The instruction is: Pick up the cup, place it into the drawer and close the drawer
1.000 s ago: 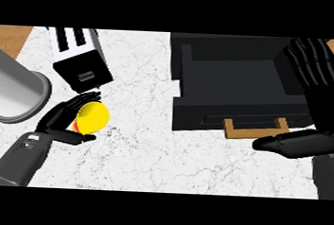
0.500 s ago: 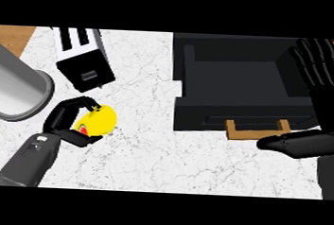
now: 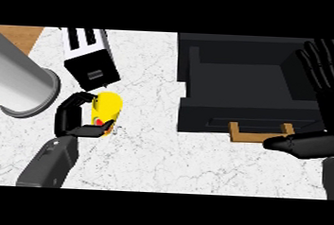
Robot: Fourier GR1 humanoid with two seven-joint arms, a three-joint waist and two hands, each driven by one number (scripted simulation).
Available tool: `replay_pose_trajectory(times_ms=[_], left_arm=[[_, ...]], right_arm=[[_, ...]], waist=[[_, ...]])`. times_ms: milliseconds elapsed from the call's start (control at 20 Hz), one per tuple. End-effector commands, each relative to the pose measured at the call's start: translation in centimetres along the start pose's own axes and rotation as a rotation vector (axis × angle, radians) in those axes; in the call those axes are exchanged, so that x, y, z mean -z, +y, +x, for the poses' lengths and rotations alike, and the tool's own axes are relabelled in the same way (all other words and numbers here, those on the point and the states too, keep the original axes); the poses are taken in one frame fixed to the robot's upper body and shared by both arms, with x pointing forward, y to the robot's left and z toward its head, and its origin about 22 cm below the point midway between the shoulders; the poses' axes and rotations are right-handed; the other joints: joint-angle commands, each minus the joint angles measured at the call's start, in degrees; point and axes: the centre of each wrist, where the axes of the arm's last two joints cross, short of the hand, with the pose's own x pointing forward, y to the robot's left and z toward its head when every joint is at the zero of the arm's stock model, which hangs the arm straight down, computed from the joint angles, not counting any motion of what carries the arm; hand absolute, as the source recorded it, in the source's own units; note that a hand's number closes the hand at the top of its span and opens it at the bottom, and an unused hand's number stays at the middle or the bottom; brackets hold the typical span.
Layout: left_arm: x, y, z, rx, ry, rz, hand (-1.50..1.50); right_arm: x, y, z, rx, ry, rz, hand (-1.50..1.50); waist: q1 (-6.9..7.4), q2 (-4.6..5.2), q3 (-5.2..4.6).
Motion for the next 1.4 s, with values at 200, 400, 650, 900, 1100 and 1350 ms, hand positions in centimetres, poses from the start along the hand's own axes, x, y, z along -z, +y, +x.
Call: replay_pose_trajectory(times_ms=[200, 400, 650, 900, 1100, 1350], left_arm=[[4.2, -5.7, 1.6, -0.116, -0.151, -0.167, 1.50], [8.6, -10.6, 4.8, -0.145, -0.179, -0.232, 1.50], [13.4, -14.9, 9.8, -0.147, -0.160, -0.344, 1.50], [16.2, -21.1, 15.4, -0.132, -0.152, -0.354, 1.50], [17.8, -24.9, 19.8, -0.096, -0.163, -0.373, 1.50], [19.4, -28.0, 21.5, 0.006, -0.078, -0.341, 1.50]], right_arm=[[-1.0, -0.1, -0.2, -0.019, 0.027, 0.005, -1.50], [-0.9, 0.5, -0.4, -0.028, 0.015, -0.039, -1.50], [0.4, -0.6, -0.5, -0.045, 0.022, -0.021, -1.50], [-1.2, 0.0, -1.2, -0.030, 0.026, -0.036, -1.50], [0.1, -0.9, -0.5, -0.045, 0.010, -0.033, -1.50], [-1.5, -0.8, -2.2, -0.028, 0.017, -0.019, -1.50]], waist=[[1.03, -0.60, 0.11], [1.56, -0.88, 0.15], [1.42, -0.64, 0.13], [0.76, -0.62, 0.12], [0.35, -0.53, 0.12], [-0.60, -0.15, 0.15]])
